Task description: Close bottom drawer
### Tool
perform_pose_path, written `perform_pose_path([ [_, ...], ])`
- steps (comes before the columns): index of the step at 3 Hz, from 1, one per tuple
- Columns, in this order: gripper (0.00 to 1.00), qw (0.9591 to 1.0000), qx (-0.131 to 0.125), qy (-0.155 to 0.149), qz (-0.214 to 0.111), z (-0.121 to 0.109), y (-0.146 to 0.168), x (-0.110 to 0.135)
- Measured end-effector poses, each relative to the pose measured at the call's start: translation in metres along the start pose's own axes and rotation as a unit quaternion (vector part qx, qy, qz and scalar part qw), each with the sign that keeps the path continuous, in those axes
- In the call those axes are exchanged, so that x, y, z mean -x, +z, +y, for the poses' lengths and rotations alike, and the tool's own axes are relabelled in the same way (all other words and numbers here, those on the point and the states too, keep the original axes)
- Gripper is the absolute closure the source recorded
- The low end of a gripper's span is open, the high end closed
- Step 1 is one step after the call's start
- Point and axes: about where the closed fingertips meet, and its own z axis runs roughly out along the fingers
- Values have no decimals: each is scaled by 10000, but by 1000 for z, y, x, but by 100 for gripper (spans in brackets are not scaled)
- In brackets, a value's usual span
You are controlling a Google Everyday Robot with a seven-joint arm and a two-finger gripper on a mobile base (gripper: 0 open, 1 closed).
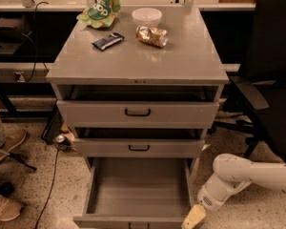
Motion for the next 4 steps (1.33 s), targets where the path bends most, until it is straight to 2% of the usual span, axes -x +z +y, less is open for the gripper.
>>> perform_pose_path([
  [1,39,9993,206,321,-4,-13,40,-16],
  [2,62,9976,305,607,-132,-26,78,-30],
  [3,85,9975,351,607,-109,-23,83,-31],
  [4,100,9975,363,603,-99,-23,84,-32],
])
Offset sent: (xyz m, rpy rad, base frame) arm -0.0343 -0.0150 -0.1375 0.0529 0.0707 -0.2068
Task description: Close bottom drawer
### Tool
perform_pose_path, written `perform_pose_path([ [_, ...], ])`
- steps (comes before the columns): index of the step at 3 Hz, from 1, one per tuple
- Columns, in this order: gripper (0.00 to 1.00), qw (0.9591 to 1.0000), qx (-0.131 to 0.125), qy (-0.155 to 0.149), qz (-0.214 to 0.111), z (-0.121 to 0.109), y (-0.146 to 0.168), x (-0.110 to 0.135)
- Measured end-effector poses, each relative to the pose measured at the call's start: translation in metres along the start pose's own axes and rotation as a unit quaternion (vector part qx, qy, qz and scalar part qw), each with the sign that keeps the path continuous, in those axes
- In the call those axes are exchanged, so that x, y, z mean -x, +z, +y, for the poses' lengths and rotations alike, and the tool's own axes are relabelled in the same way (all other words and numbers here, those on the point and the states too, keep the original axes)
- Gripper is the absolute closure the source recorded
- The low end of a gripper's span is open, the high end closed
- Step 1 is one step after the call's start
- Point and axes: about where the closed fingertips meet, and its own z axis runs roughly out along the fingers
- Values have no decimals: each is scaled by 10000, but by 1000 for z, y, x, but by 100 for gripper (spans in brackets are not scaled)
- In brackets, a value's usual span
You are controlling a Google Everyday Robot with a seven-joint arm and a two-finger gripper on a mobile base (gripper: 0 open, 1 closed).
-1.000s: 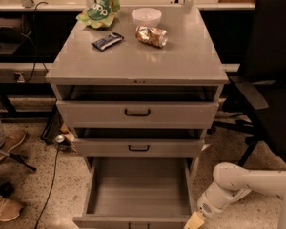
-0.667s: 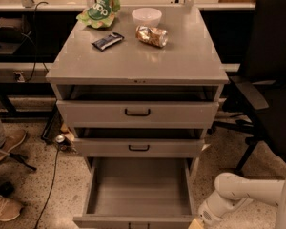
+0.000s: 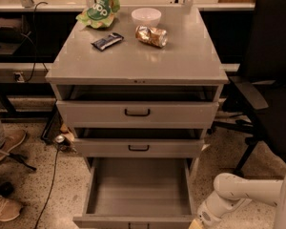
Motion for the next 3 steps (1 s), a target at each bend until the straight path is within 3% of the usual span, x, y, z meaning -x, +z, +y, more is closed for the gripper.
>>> perform_pose_path([
  [1,100,10000,44,-13,-12,-5,18,-2],
  [2,100,9997,120,-48,-191,-20,67,0],
  [3,100,9988,96,-66,-468,-31,95,4],
])
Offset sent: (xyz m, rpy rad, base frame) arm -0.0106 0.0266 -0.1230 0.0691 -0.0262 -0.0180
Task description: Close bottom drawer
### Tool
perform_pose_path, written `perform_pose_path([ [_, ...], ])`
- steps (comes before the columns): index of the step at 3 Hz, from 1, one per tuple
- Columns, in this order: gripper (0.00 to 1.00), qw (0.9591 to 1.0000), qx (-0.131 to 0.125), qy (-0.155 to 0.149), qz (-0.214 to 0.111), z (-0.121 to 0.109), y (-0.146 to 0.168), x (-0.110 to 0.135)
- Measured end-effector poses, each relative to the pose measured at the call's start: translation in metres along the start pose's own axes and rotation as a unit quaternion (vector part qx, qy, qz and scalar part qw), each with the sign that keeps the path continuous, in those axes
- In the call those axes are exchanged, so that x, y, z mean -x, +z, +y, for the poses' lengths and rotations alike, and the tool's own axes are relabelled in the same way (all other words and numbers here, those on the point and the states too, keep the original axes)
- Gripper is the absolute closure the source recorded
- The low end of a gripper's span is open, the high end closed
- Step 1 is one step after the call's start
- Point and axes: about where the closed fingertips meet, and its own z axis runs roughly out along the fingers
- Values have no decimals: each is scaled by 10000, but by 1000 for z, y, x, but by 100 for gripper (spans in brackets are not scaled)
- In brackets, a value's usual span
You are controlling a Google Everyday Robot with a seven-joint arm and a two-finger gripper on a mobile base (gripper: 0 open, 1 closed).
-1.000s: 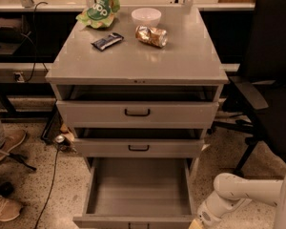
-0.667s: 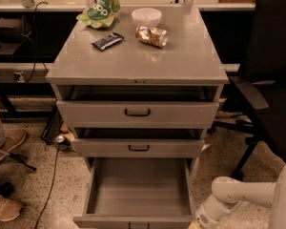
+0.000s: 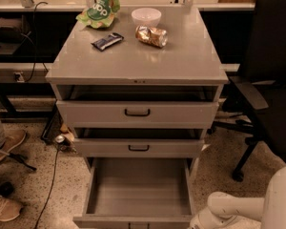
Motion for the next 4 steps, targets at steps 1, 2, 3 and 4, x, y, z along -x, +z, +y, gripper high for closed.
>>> perform_pose_path([
  [1,100,9977,-12,-237,-628,-12,39,32],
  [2,100,9946,-45,-391,-962,-17,58,54],
  [3,100,9946,-45,-391,-962,-17,58,54],
  [4,100,9900,-105,-773,-1172,-18,56,68],
])
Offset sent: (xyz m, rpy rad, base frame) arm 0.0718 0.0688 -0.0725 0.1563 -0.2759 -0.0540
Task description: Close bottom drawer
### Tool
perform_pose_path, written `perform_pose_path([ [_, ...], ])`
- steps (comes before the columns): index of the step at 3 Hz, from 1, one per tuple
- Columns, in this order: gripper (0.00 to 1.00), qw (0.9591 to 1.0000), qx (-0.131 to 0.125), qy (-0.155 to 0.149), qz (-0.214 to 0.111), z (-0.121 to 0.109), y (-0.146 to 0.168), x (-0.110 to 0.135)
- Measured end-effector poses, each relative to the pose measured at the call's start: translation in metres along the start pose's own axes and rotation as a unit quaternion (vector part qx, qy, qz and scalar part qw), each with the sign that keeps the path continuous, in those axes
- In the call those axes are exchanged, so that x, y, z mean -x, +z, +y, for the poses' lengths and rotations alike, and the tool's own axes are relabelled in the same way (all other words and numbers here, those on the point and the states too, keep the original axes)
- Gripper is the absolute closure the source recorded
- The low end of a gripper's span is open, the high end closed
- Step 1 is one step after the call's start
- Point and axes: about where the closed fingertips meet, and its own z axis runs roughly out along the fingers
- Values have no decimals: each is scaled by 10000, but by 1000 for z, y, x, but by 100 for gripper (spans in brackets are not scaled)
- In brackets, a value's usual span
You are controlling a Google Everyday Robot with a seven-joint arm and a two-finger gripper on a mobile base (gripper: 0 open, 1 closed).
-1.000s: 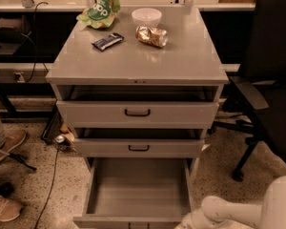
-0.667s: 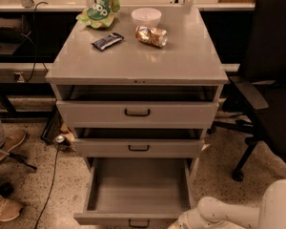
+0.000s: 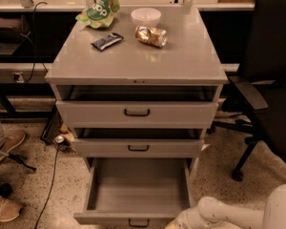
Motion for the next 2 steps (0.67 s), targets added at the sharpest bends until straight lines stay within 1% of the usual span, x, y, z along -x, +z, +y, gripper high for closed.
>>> perform_pose_path([
  [1,100,9997,-23,-209,-94,-1,2,9],
  [2,100,9980,-83,-586,-227,-4,8,28],
])
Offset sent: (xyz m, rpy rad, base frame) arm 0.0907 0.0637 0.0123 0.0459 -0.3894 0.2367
